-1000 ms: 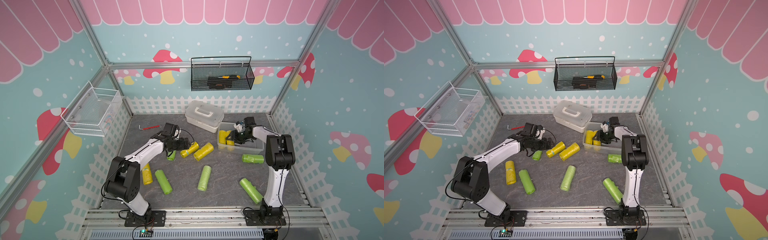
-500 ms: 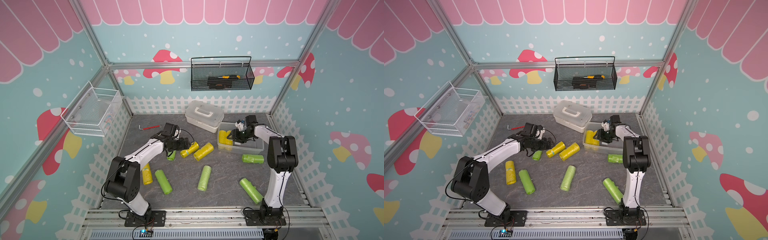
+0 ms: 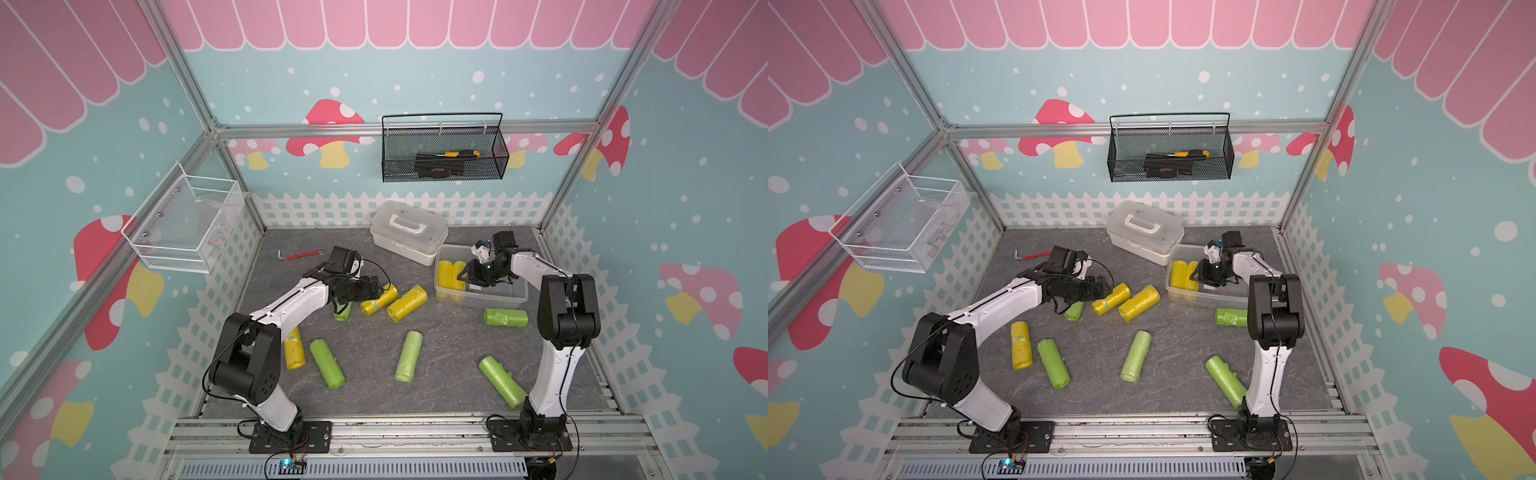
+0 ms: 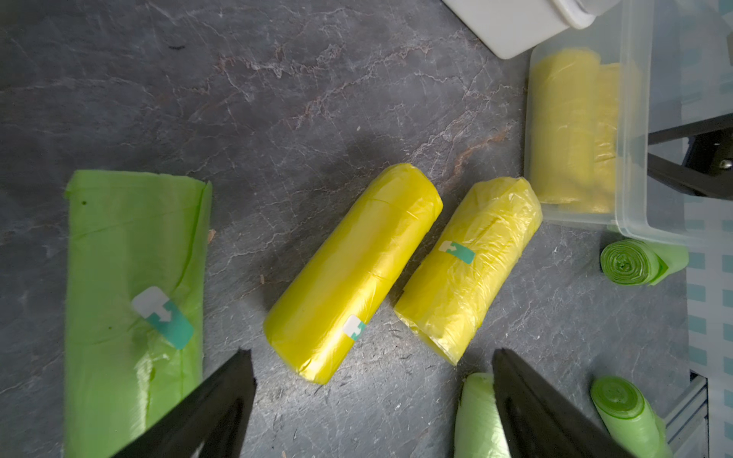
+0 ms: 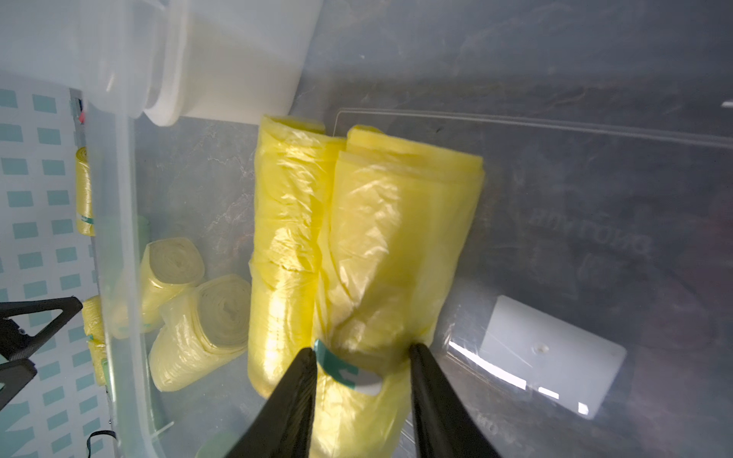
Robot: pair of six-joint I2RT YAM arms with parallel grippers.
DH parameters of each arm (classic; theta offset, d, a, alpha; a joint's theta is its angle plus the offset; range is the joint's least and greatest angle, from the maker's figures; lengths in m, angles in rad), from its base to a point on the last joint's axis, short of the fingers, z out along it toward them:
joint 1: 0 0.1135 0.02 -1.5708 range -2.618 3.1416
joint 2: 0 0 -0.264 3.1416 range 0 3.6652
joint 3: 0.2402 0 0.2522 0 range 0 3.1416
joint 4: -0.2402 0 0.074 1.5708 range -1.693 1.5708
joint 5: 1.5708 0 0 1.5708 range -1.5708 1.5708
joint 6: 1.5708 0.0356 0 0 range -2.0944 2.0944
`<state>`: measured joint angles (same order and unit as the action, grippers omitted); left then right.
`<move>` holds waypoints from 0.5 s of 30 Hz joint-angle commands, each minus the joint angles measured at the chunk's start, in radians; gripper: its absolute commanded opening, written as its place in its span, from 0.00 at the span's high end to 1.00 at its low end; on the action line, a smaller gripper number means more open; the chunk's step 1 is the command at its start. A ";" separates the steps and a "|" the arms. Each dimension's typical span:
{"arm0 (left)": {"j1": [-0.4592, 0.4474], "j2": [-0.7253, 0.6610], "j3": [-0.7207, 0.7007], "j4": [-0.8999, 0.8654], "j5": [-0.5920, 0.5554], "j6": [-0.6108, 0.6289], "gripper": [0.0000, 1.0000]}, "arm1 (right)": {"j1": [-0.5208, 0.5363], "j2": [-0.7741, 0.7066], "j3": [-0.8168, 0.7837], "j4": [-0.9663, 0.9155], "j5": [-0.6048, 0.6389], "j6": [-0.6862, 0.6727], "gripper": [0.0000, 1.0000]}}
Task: Put the roll of trash bags into the storage box
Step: Place the roll of trash bags in the storage box.
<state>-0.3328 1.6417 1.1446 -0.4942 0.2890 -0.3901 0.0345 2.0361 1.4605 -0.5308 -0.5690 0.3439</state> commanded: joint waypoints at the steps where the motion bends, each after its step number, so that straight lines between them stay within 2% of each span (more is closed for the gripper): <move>1: -0.006 -0.021 -0.008 0.016 0.000 -0.005 0.05 | -0.001 0.028 -0.022 -0.018 0.003 -0.016 0.61; 9: -0.006 -0.017 -0.003 0.005 -0.023 0.028 0.06 | -0.001 -0.021 -0.013 -0.040 0.034 -0.038 0.60; 15: -0.014 0.002 0.033 -0.052 -0.068 0.148 0.05 | -0.002 -0.087 0.028 -0.092 0.067 -0.081 0.52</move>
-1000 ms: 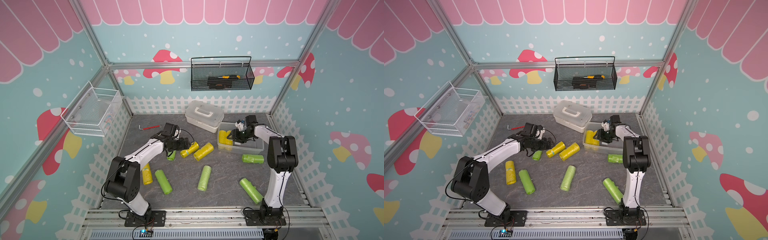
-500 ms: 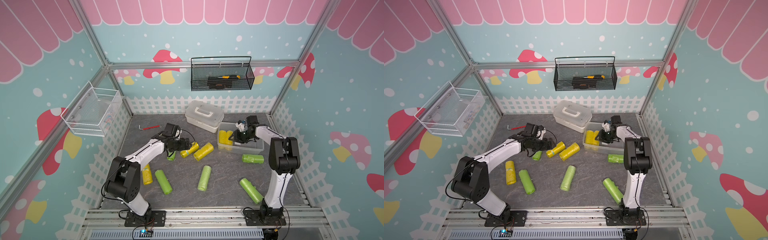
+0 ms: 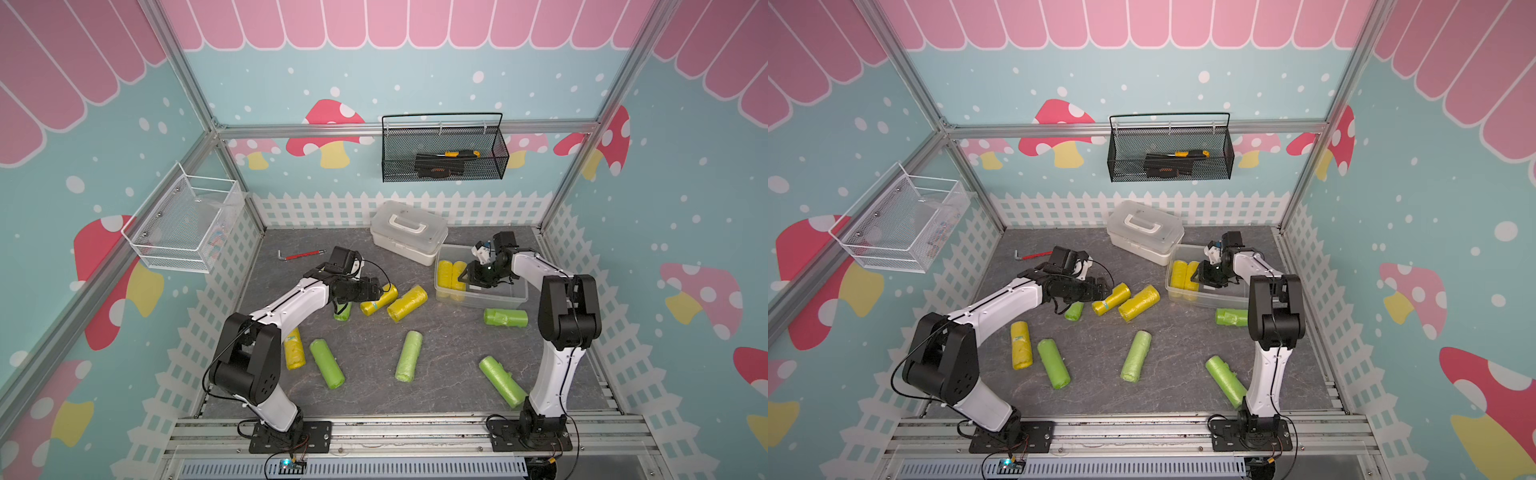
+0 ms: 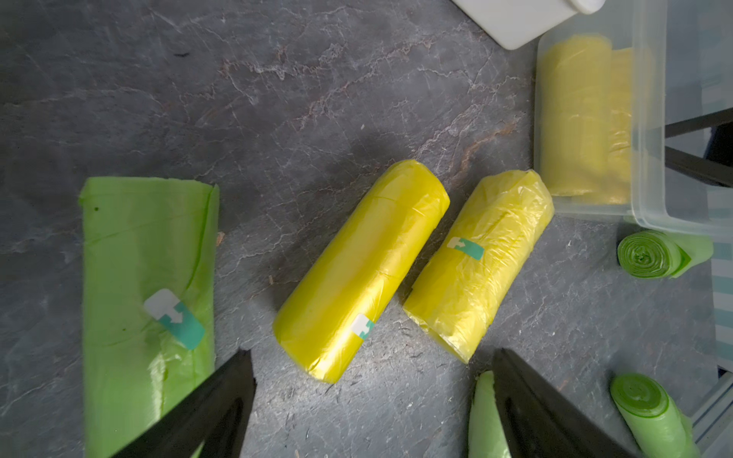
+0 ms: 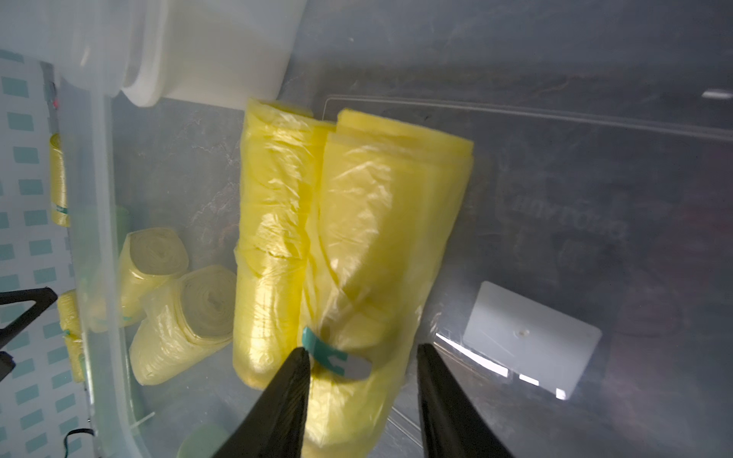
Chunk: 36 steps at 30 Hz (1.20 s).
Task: Put the roll of trash bags into the storage box
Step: Place the roll of trash bags in the storage box, then pick up the roll of trash bags from the center of the board.
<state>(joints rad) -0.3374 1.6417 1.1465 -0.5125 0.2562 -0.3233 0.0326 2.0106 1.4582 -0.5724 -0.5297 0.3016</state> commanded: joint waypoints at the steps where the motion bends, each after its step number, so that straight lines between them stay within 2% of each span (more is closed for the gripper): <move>1: -0.015 0.008 0.040 -0.043 -0.047 0.103 0.06 | -0.001 -0.074 0.035 -0.057 0.028 -0.043 0.51; 7: -0.057 0.096 0.158 -0.149 -0.125 0.217 0.06 | -0.003 -0.158 0.057 -0.087 0.034 -0.071 0.47; 10: -0.064 0.160 0.228 -0.208 -0.124 0.264 0.12 | -0.008 -0.205 0.051 -0.092 0.031 -0.081 0.46; 19: -0.068 0.319 0.381 -0.339 -0.128 0.359 0.17 | -0.017 -0.304 0.021 -0.104 0.018 -0.103 0.45; 27: -0.096 0.376 0.413 -0.351 -0.158 0.383 0.17 | -0.020 -0.332 -0.017 -0.107 0.010 -0.116 0.45; 36: -0.114 0.430 0.432 -0.356 -0.179 0.393 0.31 | -0.030 -0.344 -0.039 -0.118 0.021 -0.132 0.44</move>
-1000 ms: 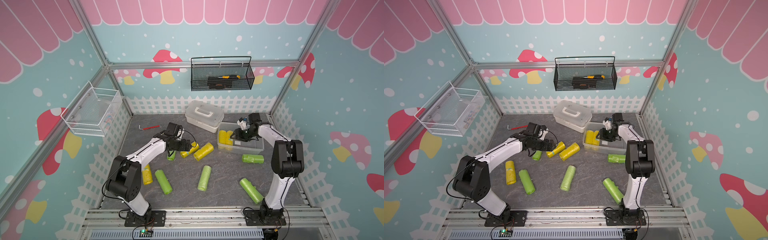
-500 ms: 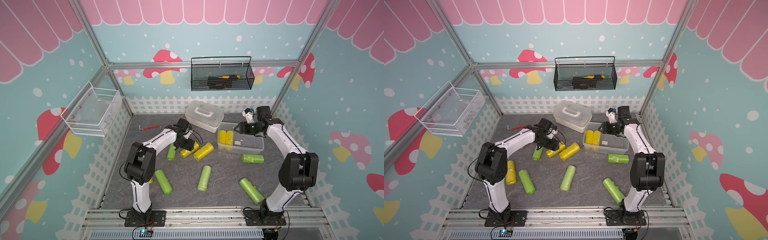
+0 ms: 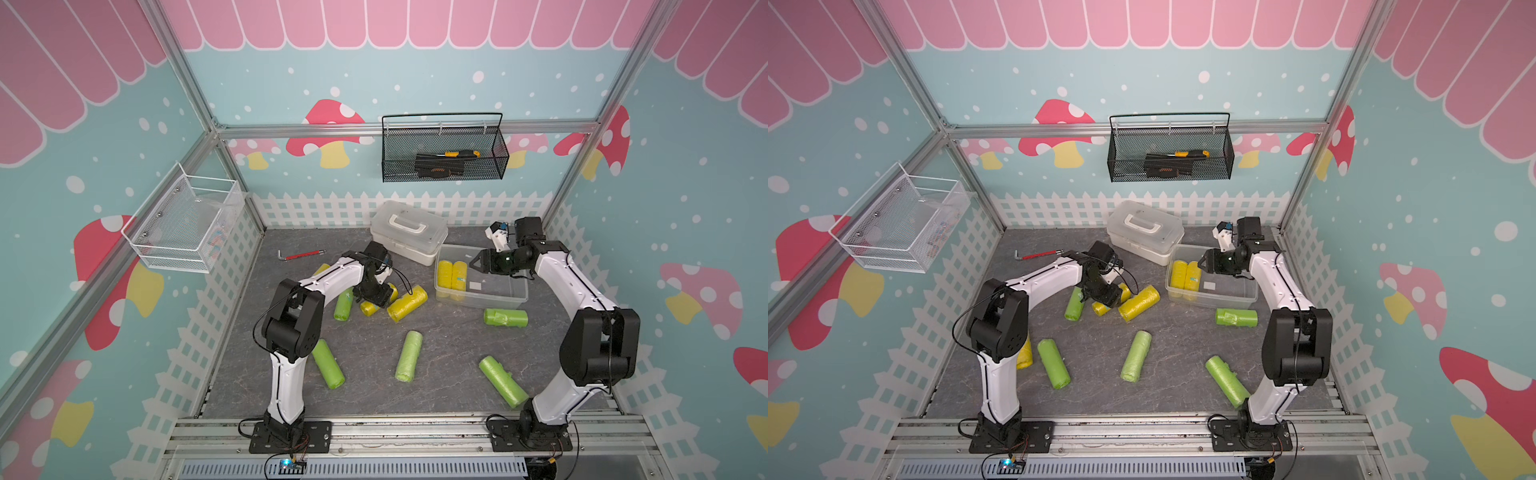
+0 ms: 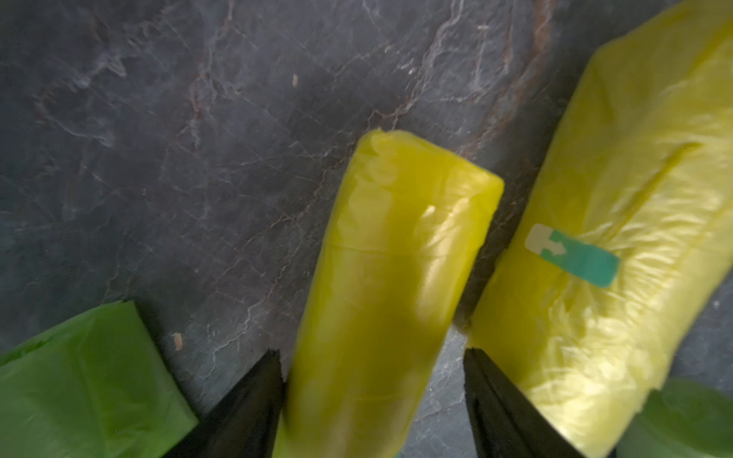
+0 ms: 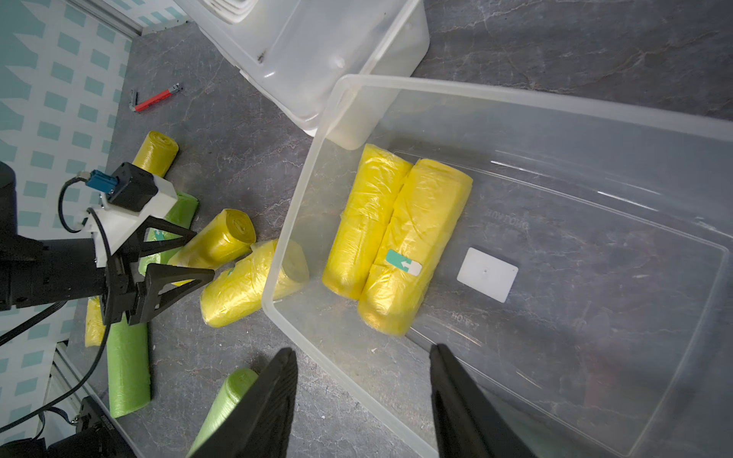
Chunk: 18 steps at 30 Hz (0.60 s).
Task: Put the roll of trash bags into the storage box
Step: Pick up the roll of trash bags from the center of the board.
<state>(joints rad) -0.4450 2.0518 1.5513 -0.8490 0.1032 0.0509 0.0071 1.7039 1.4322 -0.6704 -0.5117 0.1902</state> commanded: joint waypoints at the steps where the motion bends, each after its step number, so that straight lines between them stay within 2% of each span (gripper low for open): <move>1: -0.007 0.025 0.030 -0.019 -0.036 0.014 0.32 | -0.004 -0.035 -0.013 -0.025 0.007 -0.024 0.44; 5: -0.006 0.043 0.038 -0.019 -0.036 0.004 0.39 | -0.004 -0.019 -0.010 -0.053 0.052 -0.053 0.43; 11: -0.006 0.042 0.033 -0.018 -0.024 -0.028 0.61 | 0.007 0.044 -0.006 -0.070 0.053 -0.070 0.44; 18: -0.006 -0.006 -0.012 0.007 0.025 -0.082 0.72 | 0.094 0.093 0.020 -0.056 0.047 -0.054 0.44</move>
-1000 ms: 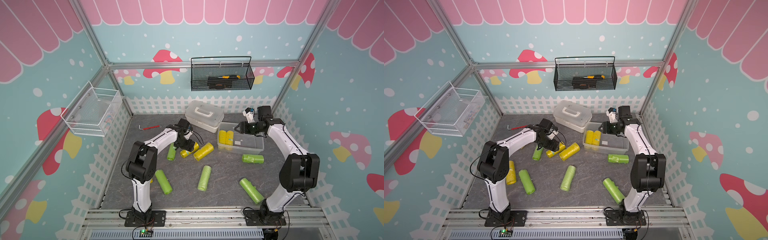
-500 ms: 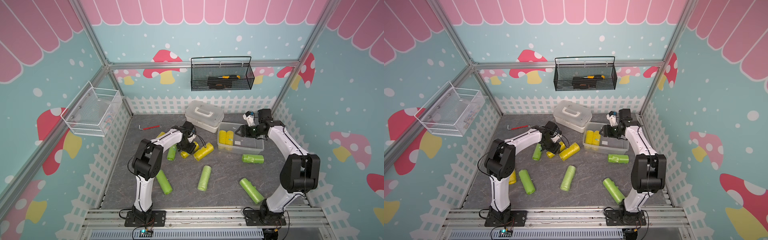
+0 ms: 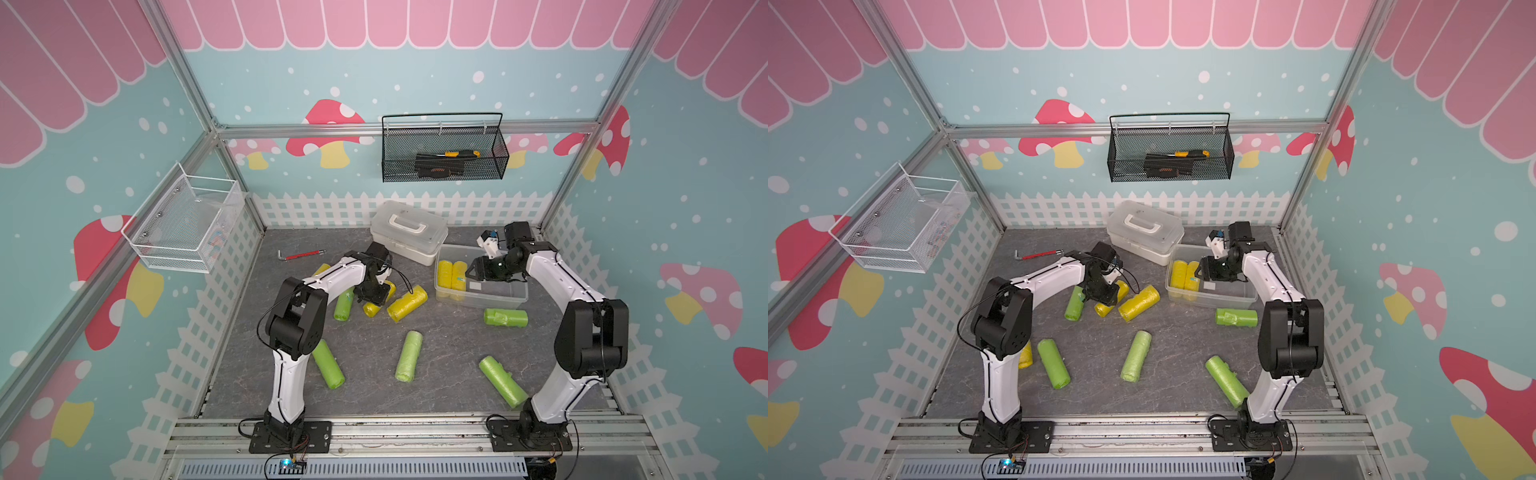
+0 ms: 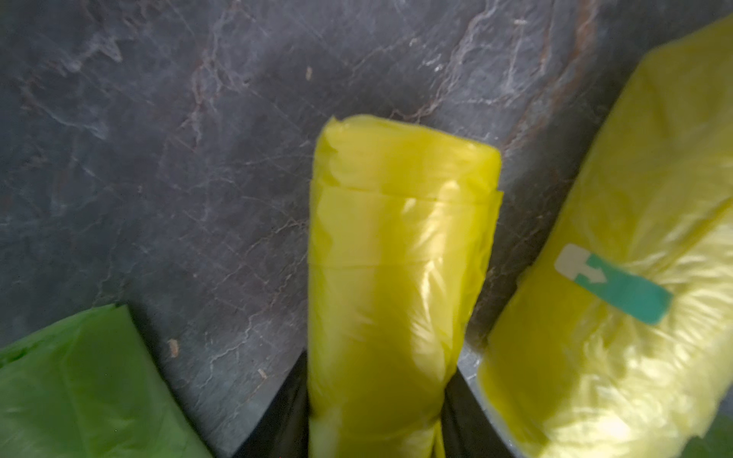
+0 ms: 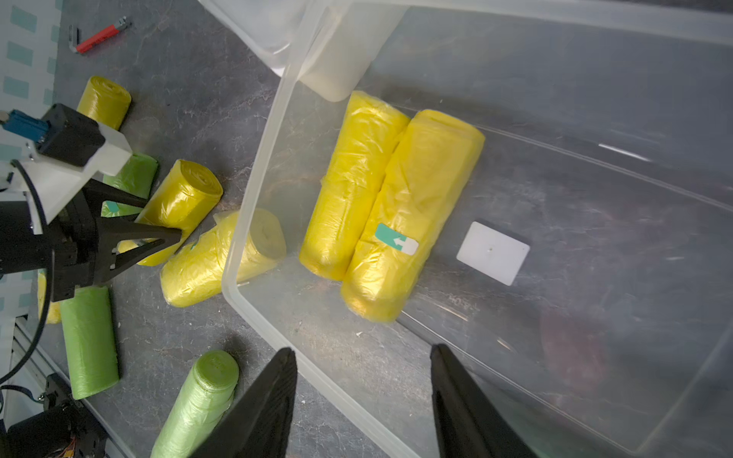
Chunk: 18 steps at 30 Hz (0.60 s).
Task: Put the roll of trash bags into the storage box
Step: Pick up the roll of trash bags from the center of the board.
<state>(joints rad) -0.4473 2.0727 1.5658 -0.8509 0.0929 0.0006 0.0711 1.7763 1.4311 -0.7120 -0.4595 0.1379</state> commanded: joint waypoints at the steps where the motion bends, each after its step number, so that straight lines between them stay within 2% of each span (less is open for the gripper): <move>1: -0.004 -0.037 -0.037 0.013 0.039 -0.036 0.73 | 0.040 0.028 0.028 -0.009 -0.005 0.008 0.44; 11: -0.005 -0.150 -0.129 0.057 0.060 -0.083 0.75 | 0.167 0.165 0.144 -0.018 0.002 0.035 0.44; 18: -0.005 -0.248 -0.186 0.083 0.062 -0.112 0.75 | 0.233 0.140 0.167 -0.053 0.069 0.014 0.44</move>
<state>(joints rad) -0.4477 1.8816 1.3876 -0.8062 0.1341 -0.0868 0.2867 1.9377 1.5669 -0.7334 -0.4259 0.1612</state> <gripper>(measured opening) 0.397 0.561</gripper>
